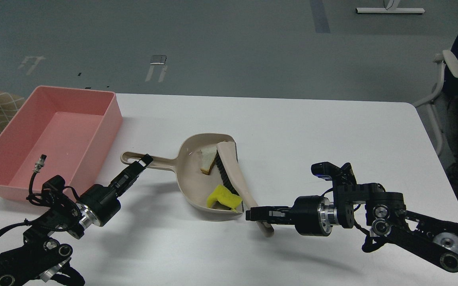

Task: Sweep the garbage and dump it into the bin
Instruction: 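Sweep the sponge and paper scrap into the dustpan with the brush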

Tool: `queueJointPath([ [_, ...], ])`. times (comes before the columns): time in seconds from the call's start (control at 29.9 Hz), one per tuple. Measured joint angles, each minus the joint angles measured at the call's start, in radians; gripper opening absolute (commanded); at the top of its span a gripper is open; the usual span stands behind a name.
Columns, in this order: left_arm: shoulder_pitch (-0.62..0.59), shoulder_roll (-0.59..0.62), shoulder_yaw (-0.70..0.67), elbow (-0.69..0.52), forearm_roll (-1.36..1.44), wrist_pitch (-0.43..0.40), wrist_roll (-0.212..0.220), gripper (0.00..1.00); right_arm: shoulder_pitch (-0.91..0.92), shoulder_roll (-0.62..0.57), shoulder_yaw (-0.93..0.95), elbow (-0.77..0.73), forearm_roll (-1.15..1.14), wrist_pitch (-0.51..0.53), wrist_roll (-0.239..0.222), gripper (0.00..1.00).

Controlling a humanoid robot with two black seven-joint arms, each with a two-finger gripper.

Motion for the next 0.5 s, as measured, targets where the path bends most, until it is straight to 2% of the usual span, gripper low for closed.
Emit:
queueJointPath([
  [0.2,0.000,-0.004,-0.001,0.000,0.000,0.000,0.000,0.00,0.028,0.034,0.009,0.003,0.003,0.000,0.002,0.01],
  [0.5,0.012,-0.010,-0.005,-0.002,0.000,0.000,-0.006,0.00,0.070,0.017,0.089,0.007,0.007,0.000,0.000,0.01],
])
